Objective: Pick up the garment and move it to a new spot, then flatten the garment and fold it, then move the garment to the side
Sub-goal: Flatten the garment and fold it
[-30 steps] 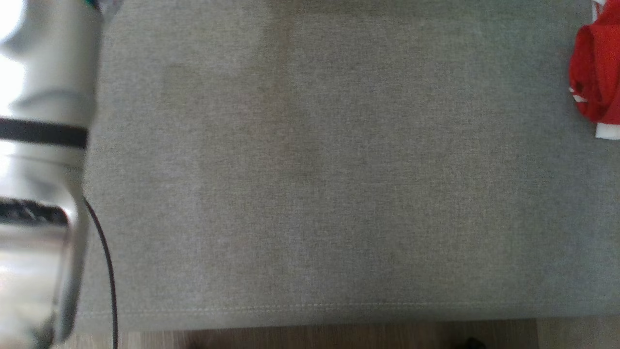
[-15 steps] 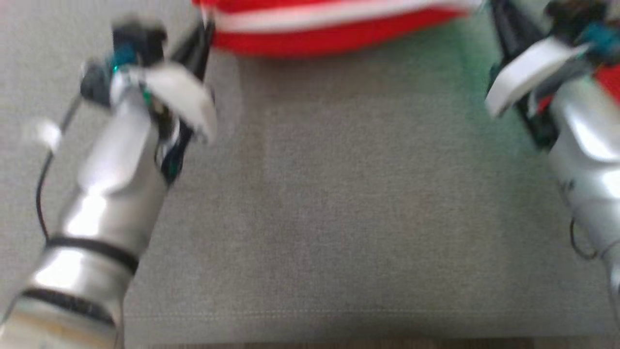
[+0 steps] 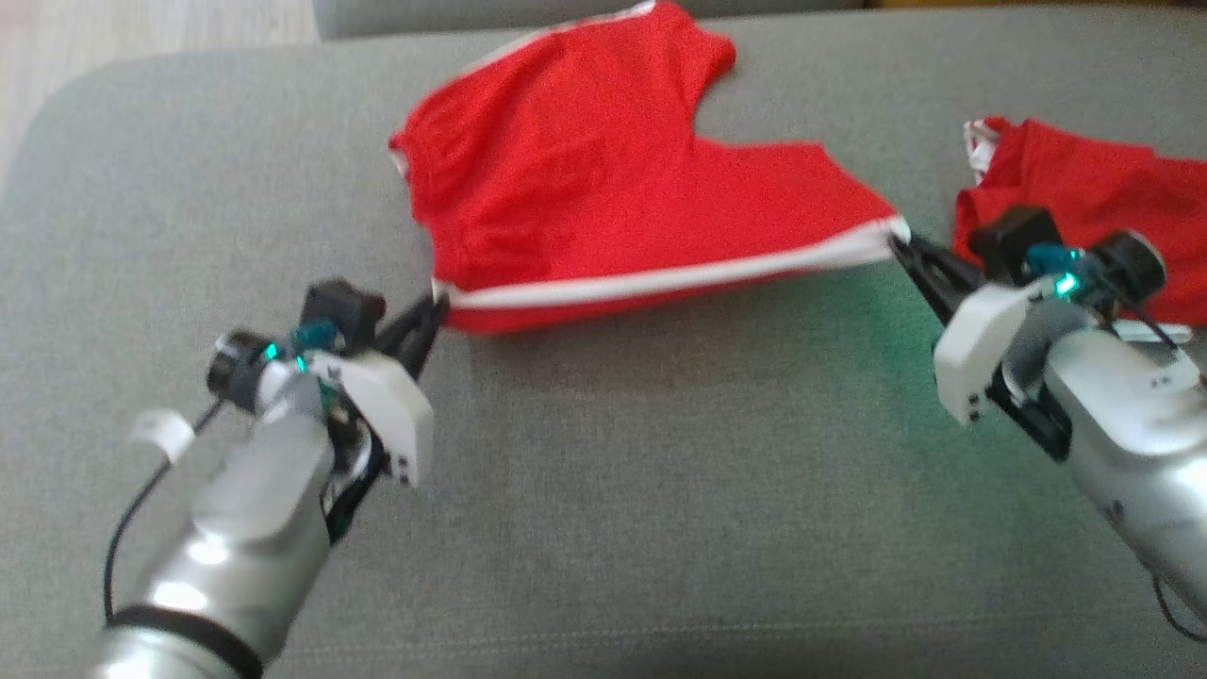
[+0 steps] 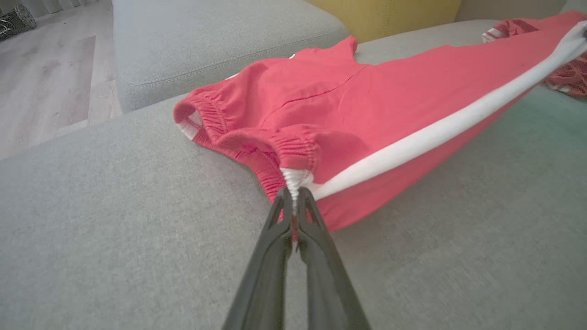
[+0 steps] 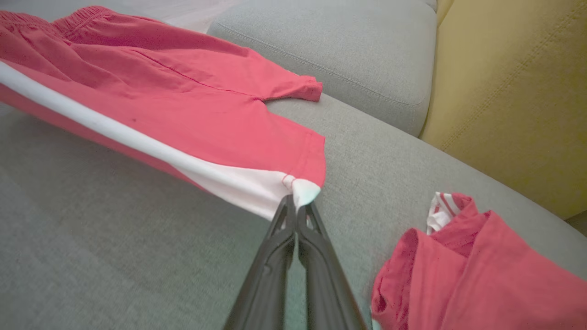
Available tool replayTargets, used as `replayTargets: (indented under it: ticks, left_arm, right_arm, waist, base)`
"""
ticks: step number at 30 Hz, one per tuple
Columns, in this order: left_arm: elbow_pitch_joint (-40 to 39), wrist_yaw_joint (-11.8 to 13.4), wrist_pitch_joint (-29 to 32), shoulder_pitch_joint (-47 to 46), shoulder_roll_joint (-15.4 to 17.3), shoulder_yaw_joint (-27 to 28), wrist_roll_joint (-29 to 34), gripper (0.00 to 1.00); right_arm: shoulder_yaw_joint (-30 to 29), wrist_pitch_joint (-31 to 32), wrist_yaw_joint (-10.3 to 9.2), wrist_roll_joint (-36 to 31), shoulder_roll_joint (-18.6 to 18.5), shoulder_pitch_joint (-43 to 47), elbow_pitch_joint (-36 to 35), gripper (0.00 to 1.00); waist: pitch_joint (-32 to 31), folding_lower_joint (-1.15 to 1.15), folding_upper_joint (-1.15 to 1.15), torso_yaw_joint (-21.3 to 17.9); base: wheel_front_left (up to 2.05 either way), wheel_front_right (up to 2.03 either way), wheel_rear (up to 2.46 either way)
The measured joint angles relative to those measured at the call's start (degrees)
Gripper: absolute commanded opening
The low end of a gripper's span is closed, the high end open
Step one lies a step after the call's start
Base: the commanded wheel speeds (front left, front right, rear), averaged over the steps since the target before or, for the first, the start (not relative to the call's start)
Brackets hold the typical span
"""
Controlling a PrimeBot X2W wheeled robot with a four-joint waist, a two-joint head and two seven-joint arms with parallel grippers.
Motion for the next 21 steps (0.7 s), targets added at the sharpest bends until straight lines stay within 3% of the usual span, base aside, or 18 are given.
replayTargets:
  ticks: [11,21]
  left_arm:
    - [-5.63,-0.01,0.02,10.22,1.47,-3.87,-3.76,0.00]
    - [-17.90,-0.01,6.58,19.35,5.50,-8.14,-8.77,0.00]
  right_arm:
    - [8.45,5.28,0.00,9.83,-6.86,6.40,-6.80,0.00]
    - [15.27,15.96,0.00,17.18,-18.69,9.27,-22.32,0.00]
  waist:
    - [-6.65,0.00,0.00,-0.87]
    - [-9.93,0.00,0.00,-1.63]
  base:
    - [0.00,0.00,0.00]
    - [0.00,0.00,0.00]
